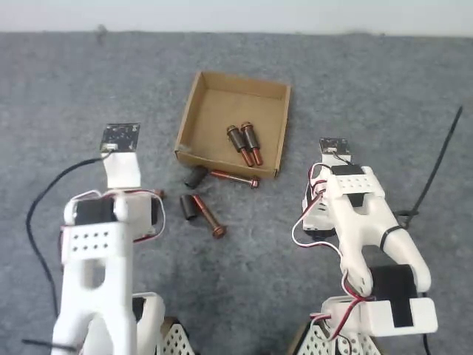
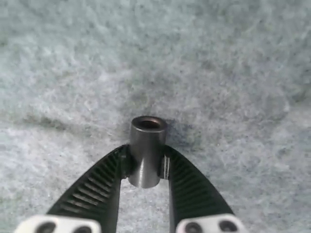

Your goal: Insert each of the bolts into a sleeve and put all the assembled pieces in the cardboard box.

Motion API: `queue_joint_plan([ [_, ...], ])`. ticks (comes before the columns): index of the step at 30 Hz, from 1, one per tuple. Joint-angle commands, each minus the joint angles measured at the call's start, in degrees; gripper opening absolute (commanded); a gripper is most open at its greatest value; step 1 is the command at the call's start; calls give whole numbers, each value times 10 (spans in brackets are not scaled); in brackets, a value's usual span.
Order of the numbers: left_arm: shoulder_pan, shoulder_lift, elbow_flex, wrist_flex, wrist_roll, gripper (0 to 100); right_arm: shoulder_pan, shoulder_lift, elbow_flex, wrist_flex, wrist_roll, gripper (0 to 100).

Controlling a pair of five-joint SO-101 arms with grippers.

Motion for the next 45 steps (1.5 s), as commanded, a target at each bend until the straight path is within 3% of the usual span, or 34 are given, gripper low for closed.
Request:
queue_joint_plan([
  [1, 1, 54, -26, -47, -13, 13, 8, -35, -28, -6, 6, 7],
  [11, 2, 122, -33, -140, -16, 13, 8, -35, -27, -5, 28, 7],
  [17, 11, 123, 13, -247, -16, 13, 8, -35, -27, -3, 30, 7],
  [26, 13, 124, 15, -229, -57, 13, 8, -35, -27, -3, 30, 7],
  [45, 26, 154, -43, -155, -58, 13, 9, -35, -27, -7, 31, 7],
])
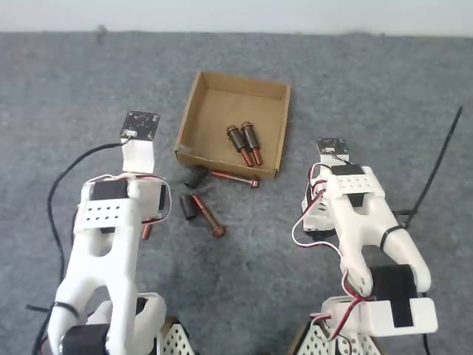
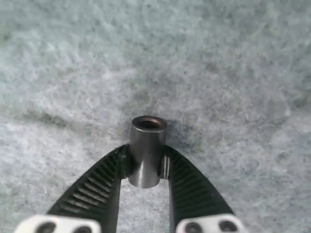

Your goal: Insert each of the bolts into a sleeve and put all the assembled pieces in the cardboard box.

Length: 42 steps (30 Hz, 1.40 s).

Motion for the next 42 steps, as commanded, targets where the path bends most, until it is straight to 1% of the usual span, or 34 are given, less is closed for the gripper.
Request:
queue_joint_plan([
  [1, 3, 45, -45, 4, -3, 13, 9, -35, -27, -7, 7, 7],
  [7, -2, 196, -136, 23, -4, 13, 9, -35, -27, -7, 7, 7],
  [11, -2, 244, -164, 21, -5, 13, 9, -35, -27, -7, 7, 7],
  [17, 3, 248, -167, 22, -6, 19, 9, -35, -27, -8, 25, 7],
  [22, -2, 248, -163, 23, -6, 114, 9, -35, -27, -8, 25, 7],
  [24, -2, 250, -163, 23, -6, 135, 9, -35, -27, -8, 25, 7],
  [32, -3, 255, -155, 19, -8, 139, 9, -35, -27, -8, 25, 7],
  [37, -25, 255, -153, 12, -45, 140, 9, -35, -27, -8, 25, 7],
  [42, -33, 255, -142, -4, -46, 140, 9, -35, -27, -8, 25, 7],
])
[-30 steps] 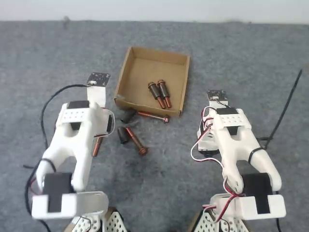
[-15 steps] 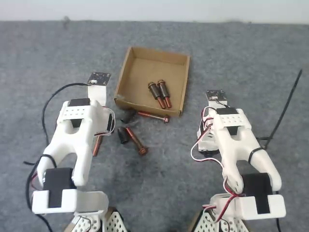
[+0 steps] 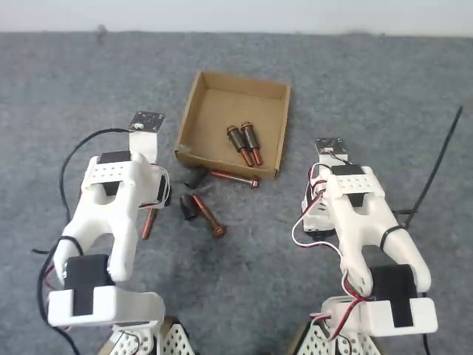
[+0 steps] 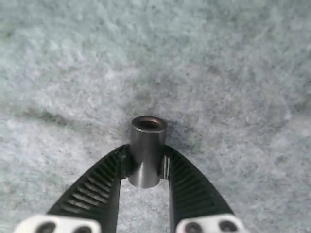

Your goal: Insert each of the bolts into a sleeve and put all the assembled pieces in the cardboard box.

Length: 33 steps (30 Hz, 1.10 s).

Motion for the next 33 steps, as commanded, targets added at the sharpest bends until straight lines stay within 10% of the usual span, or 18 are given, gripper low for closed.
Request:
queue_joint_plan([
  [1, -4, -6, -1, -12, -8, 140, 9, -35, -27, -7, 11, 7],
  [33, 10, 31, -22, -11, -9, 10, 23, -35, -27, -7, 12, 7],
])
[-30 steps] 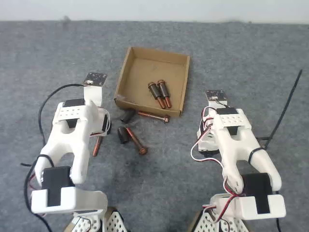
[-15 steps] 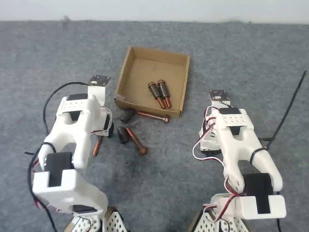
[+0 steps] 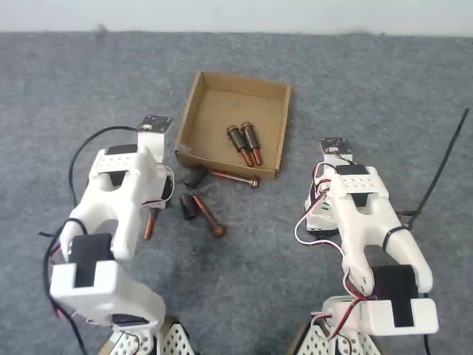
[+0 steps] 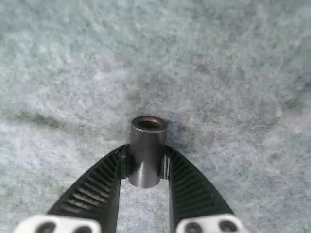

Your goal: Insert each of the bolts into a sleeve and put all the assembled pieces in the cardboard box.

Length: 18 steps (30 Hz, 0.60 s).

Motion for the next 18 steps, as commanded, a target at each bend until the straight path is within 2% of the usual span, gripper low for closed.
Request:
queue_joint_plan([
  [1, -2, -70, 41, -43, -4, 10, 7, -35, -27, -7, 12, 7],
  [6, -2, -189, 145, -135, 2, 10, 7, -35, -27, -7, 12, 7],
  [9, -2, -257, 203, -185, 44, 11, 7, -35, -27, -7, 12, 7],
  [18, -2, -372, 272, -199, 59, 11, 7, -35, -27, -7, 12, 7],
])
